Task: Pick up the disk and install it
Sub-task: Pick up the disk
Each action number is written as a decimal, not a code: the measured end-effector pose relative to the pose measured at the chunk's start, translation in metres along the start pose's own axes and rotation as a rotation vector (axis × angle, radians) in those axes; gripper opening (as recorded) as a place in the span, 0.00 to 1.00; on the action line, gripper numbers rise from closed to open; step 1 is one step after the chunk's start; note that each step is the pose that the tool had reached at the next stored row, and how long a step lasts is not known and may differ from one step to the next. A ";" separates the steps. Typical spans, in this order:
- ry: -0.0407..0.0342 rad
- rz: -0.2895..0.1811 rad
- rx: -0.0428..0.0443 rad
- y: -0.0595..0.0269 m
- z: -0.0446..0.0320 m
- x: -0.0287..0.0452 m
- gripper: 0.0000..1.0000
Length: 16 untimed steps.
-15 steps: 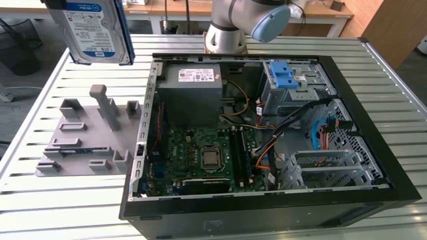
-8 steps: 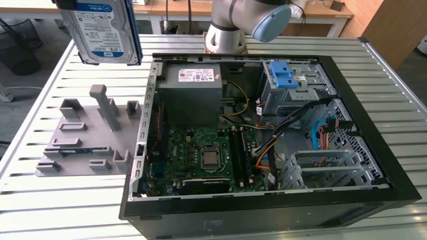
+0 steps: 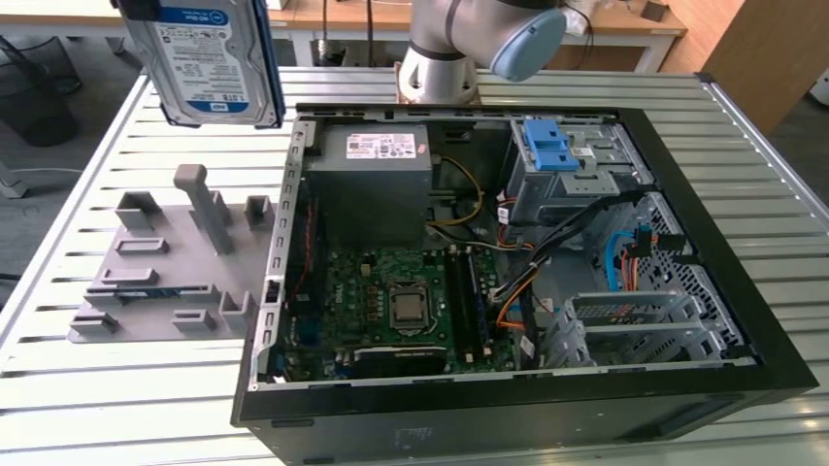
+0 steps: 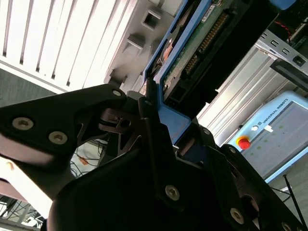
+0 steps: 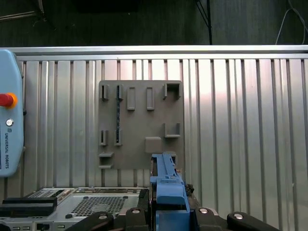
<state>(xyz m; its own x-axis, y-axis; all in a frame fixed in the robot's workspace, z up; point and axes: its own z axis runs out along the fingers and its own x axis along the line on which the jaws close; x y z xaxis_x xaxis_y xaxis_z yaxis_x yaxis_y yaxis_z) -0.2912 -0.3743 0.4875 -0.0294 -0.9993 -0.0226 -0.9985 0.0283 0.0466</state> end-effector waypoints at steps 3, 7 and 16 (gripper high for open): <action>0.0000 0.000 0.0001 -0.0013 -0.0001 0.0032 0.36; 0.0000 0.000 0.0000 -0.0025 -0.0003 0.0084 0.36; -0.0001 0.000 0.0000 -0.0073 -0.0008 0.0219 0.36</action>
<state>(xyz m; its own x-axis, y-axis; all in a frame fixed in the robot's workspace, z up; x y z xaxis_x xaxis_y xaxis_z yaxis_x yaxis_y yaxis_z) -0.2845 -0.3964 0.4875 -0.0293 -0.9993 -0.0227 -0.9985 0.0283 0.0466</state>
